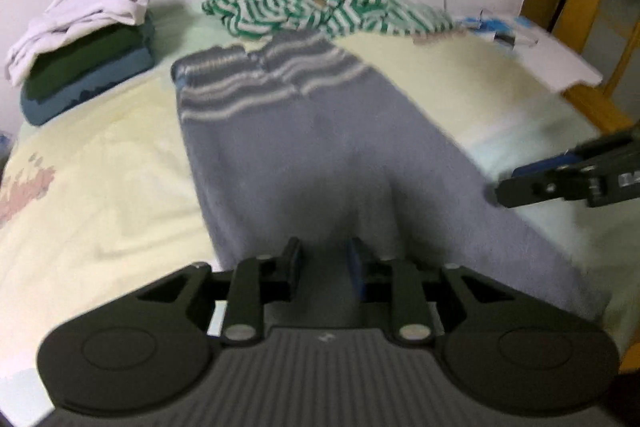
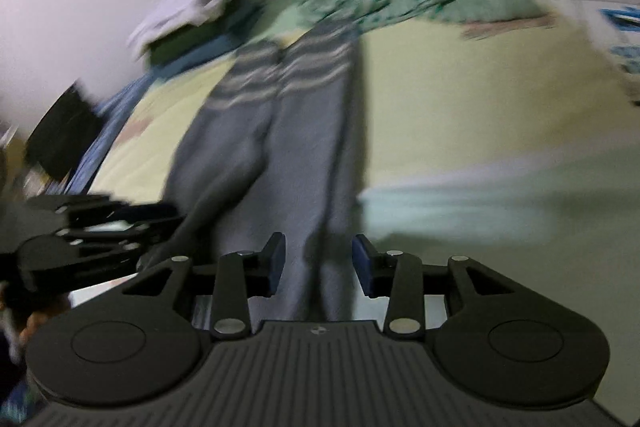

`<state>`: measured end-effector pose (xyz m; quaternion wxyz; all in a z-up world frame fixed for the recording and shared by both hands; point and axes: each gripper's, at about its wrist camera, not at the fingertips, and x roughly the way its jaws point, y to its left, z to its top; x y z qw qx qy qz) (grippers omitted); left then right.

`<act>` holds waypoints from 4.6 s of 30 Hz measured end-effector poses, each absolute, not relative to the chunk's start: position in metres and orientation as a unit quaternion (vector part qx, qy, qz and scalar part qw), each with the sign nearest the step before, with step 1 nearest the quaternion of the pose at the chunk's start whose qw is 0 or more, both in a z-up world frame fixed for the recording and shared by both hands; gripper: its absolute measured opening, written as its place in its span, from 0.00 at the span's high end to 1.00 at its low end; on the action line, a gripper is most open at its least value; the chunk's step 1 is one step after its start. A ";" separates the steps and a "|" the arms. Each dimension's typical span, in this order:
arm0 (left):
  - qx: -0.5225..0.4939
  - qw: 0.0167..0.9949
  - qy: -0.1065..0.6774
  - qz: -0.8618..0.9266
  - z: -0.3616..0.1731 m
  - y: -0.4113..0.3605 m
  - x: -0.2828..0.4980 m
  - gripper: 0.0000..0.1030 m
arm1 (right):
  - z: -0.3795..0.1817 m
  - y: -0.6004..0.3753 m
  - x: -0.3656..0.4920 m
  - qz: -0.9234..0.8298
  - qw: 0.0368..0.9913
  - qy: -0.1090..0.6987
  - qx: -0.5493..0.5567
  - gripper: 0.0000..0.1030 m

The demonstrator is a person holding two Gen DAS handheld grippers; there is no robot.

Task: Fold clothes

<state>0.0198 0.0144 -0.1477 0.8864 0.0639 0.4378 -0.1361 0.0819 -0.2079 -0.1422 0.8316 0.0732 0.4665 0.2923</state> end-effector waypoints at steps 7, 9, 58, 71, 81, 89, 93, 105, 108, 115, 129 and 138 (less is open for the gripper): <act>0.045 0.885 0.448 -0.121 -0.151 0.015 0.016 0.74 | -0.153 -0.211 0.079 0.318 0.813 0.487 0.028 0.85; 0.049 0.883 0.448 -0.128 -0.149 0.012 0.009 0.73 | -0.154 -0.215 0.078 0.318 0.812 0.488 0.025 0.83; 0.048 0.892 0.434 -0.119 -0.157 0.079 0.200 0.41 | -0.154 -0.153 0.316 0.300 0.808 0.502 0.070 0.48; -0.041 0.884 0.450 -0.115 -0.170 0.092 0.250 0.23 | -0.163 -0.136 0.346 0.337 0.814 0.465 0.085 0.49; -0.056 0.887 0.443 -0.120 -0.171 0.088 0.260 0.32 | -0.162 -0.126 0.344 0.348 0.816 0.458 0.051 0.59; -0.020 0.897 0.426 -0.113 -0.166 0.079 0.260 0.50 | -0.164 -0.125 0.354 0.346 0.813 0.462 0.078 0.53; -0.042 0.896 0.427 -0.115 -0.162 0.085 0.261 0.64 | -0.164 -0.125 0.357 0.343 0.812 0.466 0.078 0.71; -0.014 0.918 0.377 -0.118 -0.126 0.085 0.220 0.84 | -0.128 -0.143 0.332 0.394 0.811 0.421 0.097 0.82; -0.018 0.924 0.362 -0.122 -0.110 0.087 0.202 0.84 | -0.114 -0.152 0.320 0.406 0.808 0.414 0.102 0.82; 0.013 0.932 0.343 -0.115 -0.085 0.075 0.156 0.84 | -0.094 -0.169 0.285 0.422 0.801 0.409 0.112 0.82; 0.056 0.920 0.357 -0.150 -0.084 0.066 0.049 0.85 | -0.083 -0.196 0.177 0.438 0.797 0.413 0.048 0.82; 0.118 0.893 0.393 -0.182 -0.122 0.041 0.008 0.85 | -0.106 -0.188 0.129 0.421 0.804 0.409 -0.097 0.82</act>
